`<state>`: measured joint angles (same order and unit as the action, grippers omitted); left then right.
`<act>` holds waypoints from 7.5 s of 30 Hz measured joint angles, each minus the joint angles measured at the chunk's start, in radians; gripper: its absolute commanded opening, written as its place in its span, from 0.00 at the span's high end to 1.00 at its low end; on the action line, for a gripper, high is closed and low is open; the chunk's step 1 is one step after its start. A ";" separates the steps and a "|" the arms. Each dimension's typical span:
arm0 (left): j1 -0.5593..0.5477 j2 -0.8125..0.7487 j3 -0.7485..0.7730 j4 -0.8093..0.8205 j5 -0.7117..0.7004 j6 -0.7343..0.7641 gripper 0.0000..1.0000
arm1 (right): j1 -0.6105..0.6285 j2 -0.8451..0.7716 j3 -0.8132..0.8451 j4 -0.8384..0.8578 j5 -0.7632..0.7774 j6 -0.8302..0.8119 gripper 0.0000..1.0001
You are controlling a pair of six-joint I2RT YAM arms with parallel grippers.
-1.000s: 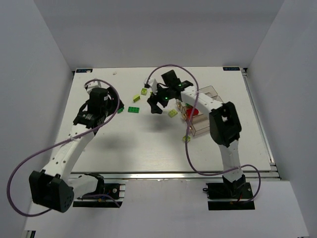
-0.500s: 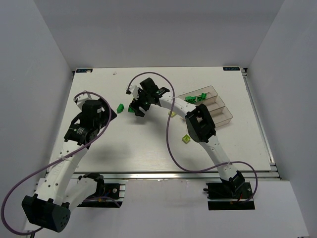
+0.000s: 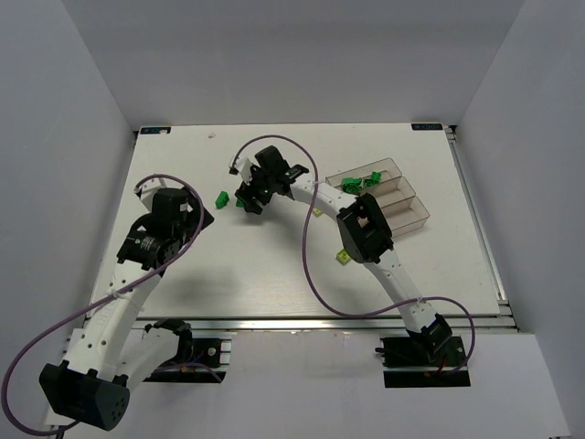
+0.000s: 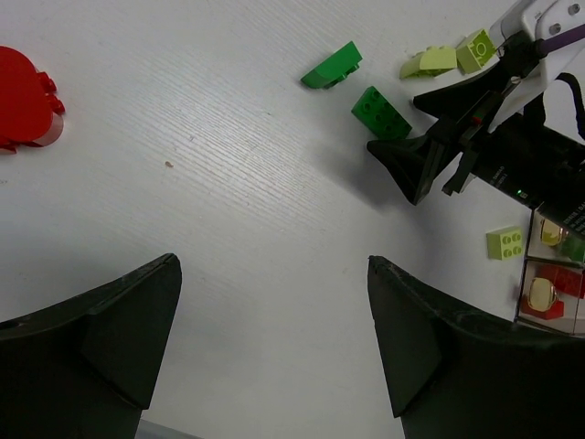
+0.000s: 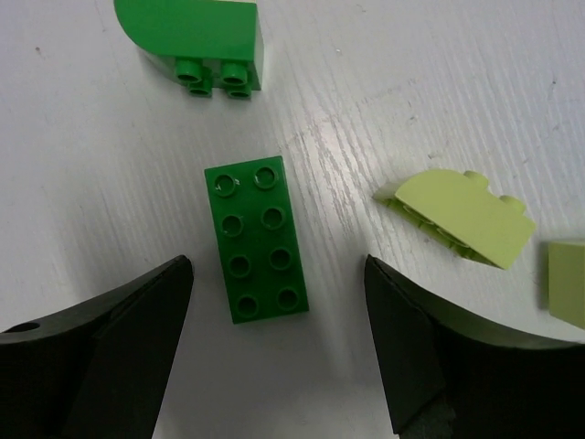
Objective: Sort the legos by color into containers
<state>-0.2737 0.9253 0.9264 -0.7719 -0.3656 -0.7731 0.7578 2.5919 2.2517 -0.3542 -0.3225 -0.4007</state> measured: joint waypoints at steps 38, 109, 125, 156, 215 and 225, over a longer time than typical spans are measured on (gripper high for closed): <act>0.000 -0.019 -0.137 0.119 0.026 -0.008 0.08 | -0.142 -0.704 -0.587 -0.045 -0.346 -0.112 1.00; 0.110 0.961 0.410 0.218 0.287 0.653 0.17 | -0.558 -1.022 -1.027 -0.064 -0.662 -0.235 0.72; 0.124 1.175 0.606 0.213 0.315 0.739 0.50 | -0.548 -1.050 -1.039 -0.009 -0.676 -0.169 0.72; -0.234 1.120 0.702 0.695 0.812 0.194 0.91 | -0.581 -1.191 -1.159 0.177 -0.214 0.082 0.11; -0.158 0.492 0.218 0.420 0.193 0.177 0.04 | -0.443 -1.209 -1.247 -0.178 -0.530 -0.500 0.11; 0.112 0.210 0.041 0.087 -0.026 0.057 0.02 | -0.378 -1.194 -1.247 -0.089 -0.460 -0.383 0.11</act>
<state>-0.1616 1.1351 0.9672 -0.6853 -0.3920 -0.7162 0.3794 1.3979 1.0050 -0.4435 -0.7830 -0.7834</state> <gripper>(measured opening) 0.982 0.895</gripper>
